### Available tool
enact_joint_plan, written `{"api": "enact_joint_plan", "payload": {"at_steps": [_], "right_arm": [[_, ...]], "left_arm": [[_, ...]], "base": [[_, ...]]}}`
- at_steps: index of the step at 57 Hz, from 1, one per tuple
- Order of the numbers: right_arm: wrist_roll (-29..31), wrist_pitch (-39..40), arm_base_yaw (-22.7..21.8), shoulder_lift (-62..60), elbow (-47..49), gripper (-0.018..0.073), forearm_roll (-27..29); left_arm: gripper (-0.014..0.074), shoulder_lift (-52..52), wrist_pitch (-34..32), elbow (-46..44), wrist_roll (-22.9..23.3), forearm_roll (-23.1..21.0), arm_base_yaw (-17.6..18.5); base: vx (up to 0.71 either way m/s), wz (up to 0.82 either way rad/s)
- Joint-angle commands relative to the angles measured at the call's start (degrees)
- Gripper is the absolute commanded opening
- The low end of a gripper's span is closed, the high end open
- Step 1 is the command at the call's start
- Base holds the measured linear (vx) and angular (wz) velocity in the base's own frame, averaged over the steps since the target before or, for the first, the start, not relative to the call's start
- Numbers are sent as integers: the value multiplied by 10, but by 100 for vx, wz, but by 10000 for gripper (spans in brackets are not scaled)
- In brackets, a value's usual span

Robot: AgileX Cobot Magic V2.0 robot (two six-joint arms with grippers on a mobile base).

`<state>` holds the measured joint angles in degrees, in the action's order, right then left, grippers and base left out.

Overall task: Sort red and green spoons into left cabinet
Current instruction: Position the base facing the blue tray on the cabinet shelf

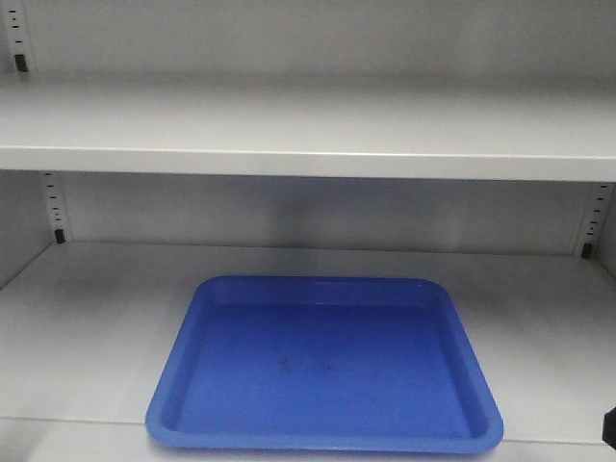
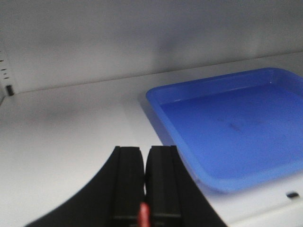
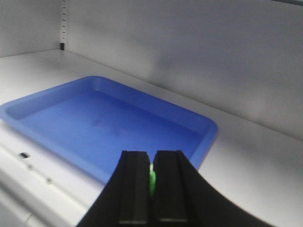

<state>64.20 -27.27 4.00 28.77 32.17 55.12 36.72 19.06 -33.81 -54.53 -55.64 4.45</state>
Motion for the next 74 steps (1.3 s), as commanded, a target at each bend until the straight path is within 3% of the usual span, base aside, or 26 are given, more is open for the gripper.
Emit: {"api": "enact_joint_plan", "payload": {"at_steps": [1, 74], "right_arm": [[0, 26, -2, 2, 16, -3, 19], [-1, 27, -2, 2, 16, -3, 24]], "left_arm": [[0, 1, -30, -16, 5, -15, 0], [0, 1, -30, -16, 5, -15, 0]], "base": [[27, -21], [7, -5]]}}
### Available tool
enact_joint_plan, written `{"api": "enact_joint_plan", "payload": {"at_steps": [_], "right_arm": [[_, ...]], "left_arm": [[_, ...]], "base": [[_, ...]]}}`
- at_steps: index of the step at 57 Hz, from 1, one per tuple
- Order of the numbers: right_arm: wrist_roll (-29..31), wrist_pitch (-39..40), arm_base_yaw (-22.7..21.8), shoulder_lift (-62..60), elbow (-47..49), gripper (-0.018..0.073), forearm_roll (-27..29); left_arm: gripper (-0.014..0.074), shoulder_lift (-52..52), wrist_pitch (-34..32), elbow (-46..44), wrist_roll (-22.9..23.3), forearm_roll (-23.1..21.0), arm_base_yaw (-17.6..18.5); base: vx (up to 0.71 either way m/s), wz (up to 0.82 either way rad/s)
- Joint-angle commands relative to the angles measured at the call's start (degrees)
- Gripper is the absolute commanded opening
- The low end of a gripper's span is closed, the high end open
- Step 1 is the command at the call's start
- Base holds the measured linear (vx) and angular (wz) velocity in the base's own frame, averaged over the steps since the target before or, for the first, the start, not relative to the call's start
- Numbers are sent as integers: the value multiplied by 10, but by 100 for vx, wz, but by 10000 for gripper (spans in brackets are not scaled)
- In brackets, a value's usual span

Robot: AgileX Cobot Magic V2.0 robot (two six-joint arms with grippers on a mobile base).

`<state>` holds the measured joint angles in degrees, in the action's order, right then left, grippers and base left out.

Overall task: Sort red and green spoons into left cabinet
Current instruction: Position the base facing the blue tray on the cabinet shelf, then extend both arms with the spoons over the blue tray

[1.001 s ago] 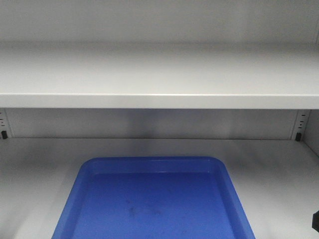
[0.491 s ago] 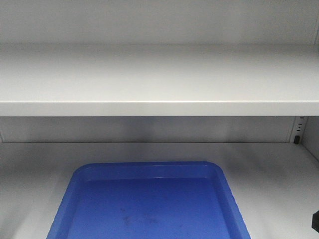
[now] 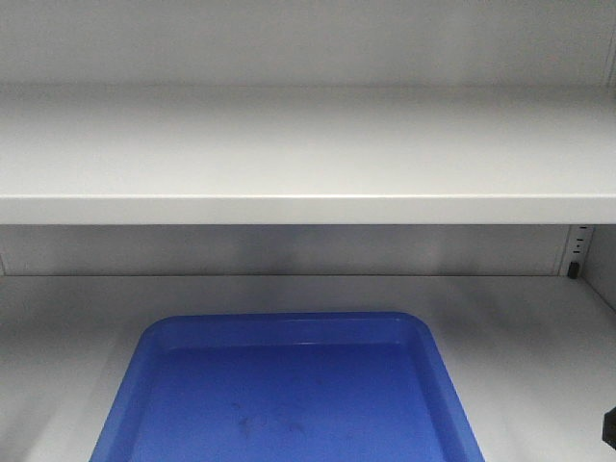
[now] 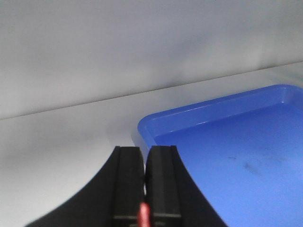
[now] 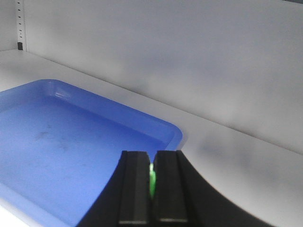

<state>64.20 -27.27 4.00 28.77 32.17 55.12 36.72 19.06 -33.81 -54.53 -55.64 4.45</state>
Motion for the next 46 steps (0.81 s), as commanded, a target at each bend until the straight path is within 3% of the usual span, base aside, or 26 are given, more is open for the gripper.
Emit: {"api": "enact_joint_plan", "payload": {"at_steps": [1, 19, 29, 34, 46], "right_arm": [[-1, 27, -2, 2, 16, -3, 26], [-1, 24, -2, 22, 16, -3, 52], [11, 33, -2, 76, 16, -3, 120], [64, 38, -2, 113, 17, -3, 181], [292, -28, -2, 192, 39, -3, 367]], "left_arm": [[0, 1, -30, -16, 5, -15, 0], [-1, 4, -29, -16, 9, -16, 0], [-1, 31, -32, -25, 7, -78, 0], [-1, 64, -2, -47, -16, -105, 1], [-1, 158, 108, -112, -104, -199, 1]], "base": [[0, 0], [0, 0], [0, 0], [0, 0], [0, 0]]}}
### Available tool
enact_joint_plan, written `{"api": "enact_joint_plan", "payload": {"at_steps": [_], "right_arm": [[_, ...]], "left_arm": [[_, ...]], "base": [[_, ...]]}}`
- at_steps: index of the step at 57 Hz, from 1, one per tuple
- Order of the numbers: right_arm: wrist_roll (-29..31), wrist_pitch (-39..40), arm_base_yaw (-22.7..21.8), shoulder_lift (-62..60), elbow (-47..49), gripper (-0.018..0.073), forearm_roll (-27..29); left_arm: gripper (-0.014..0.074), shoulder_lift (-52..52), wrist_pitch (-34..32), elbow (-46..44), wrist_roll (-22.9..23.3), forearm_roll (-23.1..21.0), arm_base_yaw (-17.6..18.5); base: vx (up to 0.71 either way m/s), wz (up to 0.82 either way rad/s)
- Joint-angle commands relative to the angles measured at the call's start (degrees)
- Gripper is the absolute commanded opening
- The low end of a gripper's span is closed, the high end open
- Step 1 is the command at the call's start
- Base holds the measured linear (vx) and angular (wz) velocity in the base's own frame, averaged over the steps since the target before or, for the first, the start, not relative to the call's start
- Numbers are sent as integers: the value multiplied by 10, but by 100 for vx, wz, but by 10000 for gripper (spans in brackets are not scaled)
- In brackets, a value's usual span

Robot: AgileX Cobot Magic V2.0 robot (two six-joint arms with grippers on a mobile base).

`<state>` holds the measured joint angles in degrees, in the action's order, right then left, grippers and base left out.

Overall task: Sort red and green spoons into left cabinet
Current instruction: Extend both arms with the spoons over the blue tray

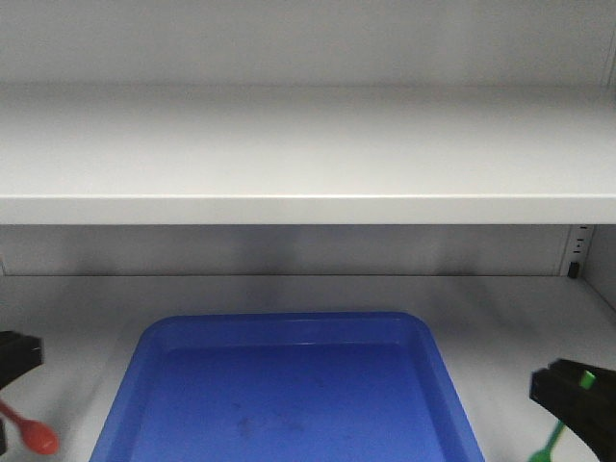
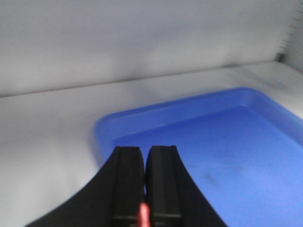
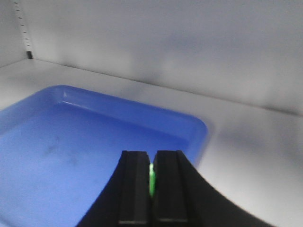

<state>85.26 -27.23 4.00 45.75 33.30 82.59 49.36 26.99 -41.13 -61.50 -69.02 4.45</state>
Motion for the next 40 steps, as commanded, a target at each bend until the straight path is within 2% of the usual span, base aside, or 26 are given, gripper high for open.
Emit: {"api": "enact_joint_plan", "payload": {"at_steps": [1, 9, 17, 29, 37, 40], "right_arm": [[101, -35, -2, 30, 30, -3, 111], [174, -77, -2, 81, 44, -3, 194], [177, -114, -2, 134, 68, -3, 194], [171, -169, -1, 210, 122, -3, 194], [164, -201, -1, 254, 145, -3, 194], [164, -213, -1, 269, 152, -3, 194]], "left_arm": [[-1, 37, 34, -44, -40, -72, 1], [-1, 87, 84, -66, -99, -147, 1], [-1, 130, 126, -77, -137, -203, 8], [-1, 184, 113, -77, -195, -273, 70], [-1, 213, 92, -77, -199, -319, 104], [-1, 223, 86, -79, -199, -319, 112]], "base": [[0, 0], [0, 0], [0, 0], [0, 0], [0, 0], [0, 0]]}}
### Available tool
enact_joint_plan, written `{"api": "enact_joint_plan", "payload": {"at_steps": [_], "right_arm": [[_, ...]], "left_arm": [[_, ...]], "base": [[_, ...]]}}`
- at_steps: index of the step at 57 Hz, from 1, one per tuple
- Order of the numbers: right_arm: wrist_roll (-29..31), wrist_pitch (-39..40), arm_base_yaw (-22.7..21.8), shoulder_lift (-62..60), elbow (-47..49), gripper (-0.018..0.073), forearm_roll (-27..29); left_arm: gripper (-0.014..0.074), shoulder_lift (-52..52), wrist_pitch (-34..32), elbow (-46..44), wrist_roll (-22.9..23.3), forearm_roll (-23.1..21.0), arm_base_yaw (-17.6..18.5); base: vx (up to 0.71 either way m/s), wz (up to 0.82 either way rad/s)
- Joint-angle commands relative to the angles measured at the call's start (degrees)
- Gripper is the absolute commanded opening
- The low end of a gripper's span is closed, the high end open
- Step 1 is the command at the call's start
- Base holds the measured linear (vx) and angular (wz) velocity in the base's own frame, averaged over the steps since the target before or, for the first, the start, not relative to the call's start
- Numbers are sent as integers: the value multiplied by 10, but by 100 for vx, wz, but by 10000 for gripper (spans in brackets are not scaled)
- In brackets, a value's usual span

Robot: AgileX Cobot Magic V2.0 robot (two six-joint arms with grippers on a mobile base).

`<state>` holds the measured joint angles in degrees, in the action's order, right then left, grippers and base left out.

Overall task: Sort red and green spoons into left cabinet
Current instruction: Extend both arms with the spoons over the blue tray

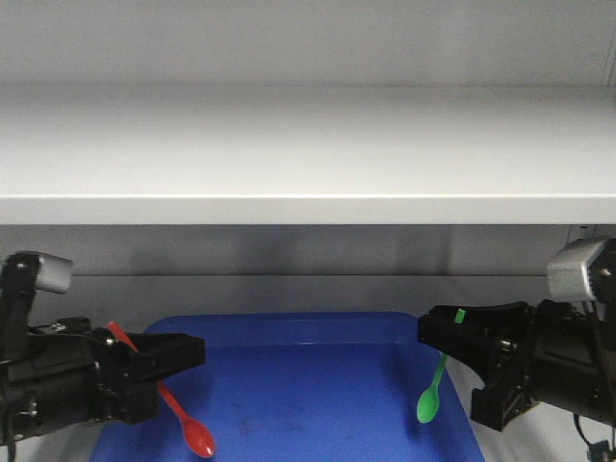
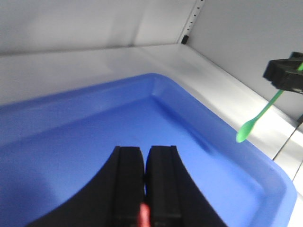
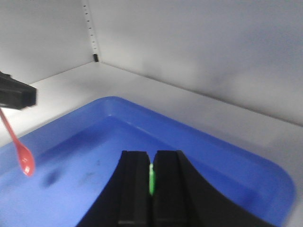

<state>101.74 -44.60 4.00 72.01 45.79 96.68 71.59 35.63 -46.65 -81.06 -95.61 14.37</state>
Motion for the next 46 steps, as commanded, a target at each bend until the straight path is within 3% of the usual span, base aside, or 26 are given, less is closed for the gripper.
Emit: {"api": "enact_joint_plan", "payload": {"at_steps": [1, 15, 29, 38, 46], "right_arm": [[-2, -42, 0, 10, 30, -3, 53], [-9, 9, 76, 77, 88, -3, 53], [-83, 56, 92, 109, 120, 24, 53], [-110, 64, 91, 112, 123, 136, 53], [-111, 63, 91, 112, 123, 325, 53]], "left_arm": [[-1, 6, 0, -26, -3, -53, 16], [-1, 65, 1, -84, 21, -53, 48], [5, 100, -31, -116, 151, -53, 49], [56, 111, -38, -116, 180, -52, 49], [202, 114, -26, -116, 149, -38, 49]], "base": [[0, 0], [0, 0], [0, 0], [0, 0], [0, 0]]}}
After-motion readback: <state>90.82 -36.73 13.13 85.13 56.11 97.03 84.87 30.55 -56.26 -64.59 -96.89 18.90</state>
